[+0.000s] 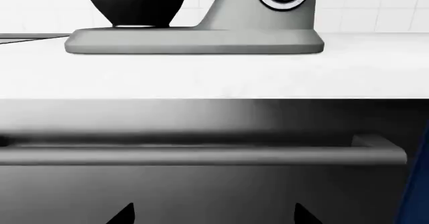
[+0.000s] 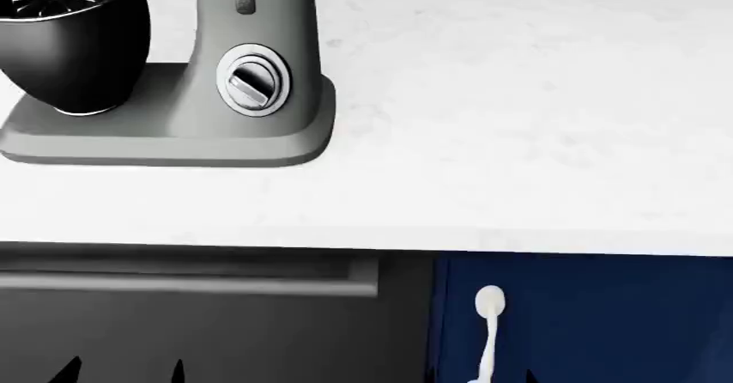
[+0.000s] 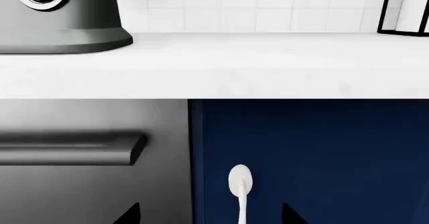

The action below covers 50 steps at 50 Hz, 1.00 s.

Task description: Open the stand mixer head.

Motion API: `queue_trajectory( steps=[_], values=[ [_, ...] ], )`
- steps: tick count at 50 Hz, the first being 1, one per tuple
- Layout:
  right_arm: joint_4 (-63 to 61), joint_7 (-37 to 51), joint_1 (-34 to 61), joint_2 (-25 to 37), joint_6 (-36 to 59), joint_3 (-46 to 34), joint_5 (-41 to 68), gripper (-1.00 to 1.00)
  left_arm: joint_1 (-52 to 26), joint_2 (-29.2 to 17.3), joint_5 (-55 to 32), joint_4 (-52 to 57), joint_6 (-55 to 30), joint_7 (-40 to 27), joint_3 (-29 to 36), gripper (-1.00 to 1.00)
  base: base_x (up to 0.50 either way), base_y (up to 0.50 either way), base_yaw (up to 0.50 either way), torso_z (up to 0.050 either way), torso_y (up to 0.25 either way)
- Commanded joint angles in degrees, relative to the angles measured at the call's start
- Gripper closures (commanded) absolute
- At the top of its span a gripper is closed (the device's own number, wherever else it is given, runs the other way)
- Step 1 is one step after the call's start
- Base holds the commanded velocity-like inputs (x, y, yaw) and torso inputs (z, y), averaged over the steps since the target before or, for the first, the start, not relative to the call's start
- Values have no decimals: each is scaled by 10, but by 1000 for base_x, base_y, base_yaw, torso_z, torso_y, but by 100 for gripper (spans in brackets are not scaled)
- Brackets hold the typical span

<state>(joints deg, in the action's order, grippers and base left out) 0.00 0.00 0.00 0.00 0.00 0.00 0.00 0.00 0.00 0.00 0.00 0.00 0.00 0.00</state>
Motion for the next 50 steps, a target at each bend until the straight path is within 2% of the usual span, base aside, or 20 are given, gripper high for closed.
queue_trajectory(
  steps=[1, 4, 6, 10, 14, 15, 16, 17, 18, 20, 22, 24, 26, 31, 34, 36, 50],
  values=[
    [4, 19, 0, 14, 6, -22, -24, -100, -1, -8, -11, -8, 2, -10, 11, -100, 0, 0, 0, 0, 0],
    [19, 24, 5, 21, -5, -33, -25, -100, -4, -16, -3, 9, -14, -32, 18, -100, 0, 0, 0, 0, 0],
    [30, 36, 11, 24, -5, -40, -37, -100, -3, -20, 1, -16, 16, -37, 26, -100, 0, 0, 0, 0, 0],
    [35, 39, 13, 29, -8, -45, -30, -100, -2, -25, -13, -13, 15, -37, 32, -100, 0, 0, 0, 0, 0],
    [47, 46, 18, 33, -13, -49, -29, -100, -3, -29, -13, 18, -21, -48, 36, -100, 0, 0, 0, 0, 0],
    [201, -7, 82, 100, 72, -196, 210, -100, -4, -174, -158, 196, -62, -186, 170, -100, 0, 0, 0, 0, 0],
    [50, 28, 16, 14, -17, -25, -58, -100, -2, -6, 14, 7, -10, -21, 9, -100, 0, 0, 0, 0, 0],
    [48, 17, 11, 22, -56, -38, -55, -100, -9, -12, 0, -41, 1, -8, 13, -100, 0, 0, 0, 0, 0],
    [49, 28, 13, 20, -65, -36, -56, -100, -9, -11, -38, -21, -26, -2, -1, -100, 0, 0, 0, 0, 0],
    [74, 67, 17, 28, -126, -41, -92, -100, -13, -18, -44, -22, -31, 0, 5, -100, 0, 0, 0, 0, 0],
    [92, 100, 24, 31, -139, -44, -124, -100, -11, -22, -43, -36, -24, -1, 12, -100, 0, 0, 0, 0, 0],
    [82, 87, 26, 27, -110, -35, -90, -100, -11, -25, -45, -39, -30, -2, 17, -100, 0, 0, 0, 0, 0],
    [91, 104, 26, 40, -157, -50, -124, -100, -8, -28, -47, -38, -27, -1, 23, -100, 0, 0, 0, 0, 0],
    [84, 100, 35, 36, -119, -41, -93, -100, -15, -32, -55, -57, -24, -5, 25, -100, 0, 0, 0, 0, 0],
    [85, 112, 29, 47, -152, -58, -122, -100, -13, -35, -57, -52, -31, -4, 33, -100, 0, 0, 0, 0, 0],
    [80, 98, 26, 50, -139, -64, -114, -100, -13, -38, -59, -52, -27, -2, 37, -100, 0, 59, 0, 0, 0],
    [79, 112, 31, 57, -131, -68, -100, -100, -17, -48, -67, -58, -31, -9, 48, -100, 0, 500, 0, 0, 0]
  ],
)
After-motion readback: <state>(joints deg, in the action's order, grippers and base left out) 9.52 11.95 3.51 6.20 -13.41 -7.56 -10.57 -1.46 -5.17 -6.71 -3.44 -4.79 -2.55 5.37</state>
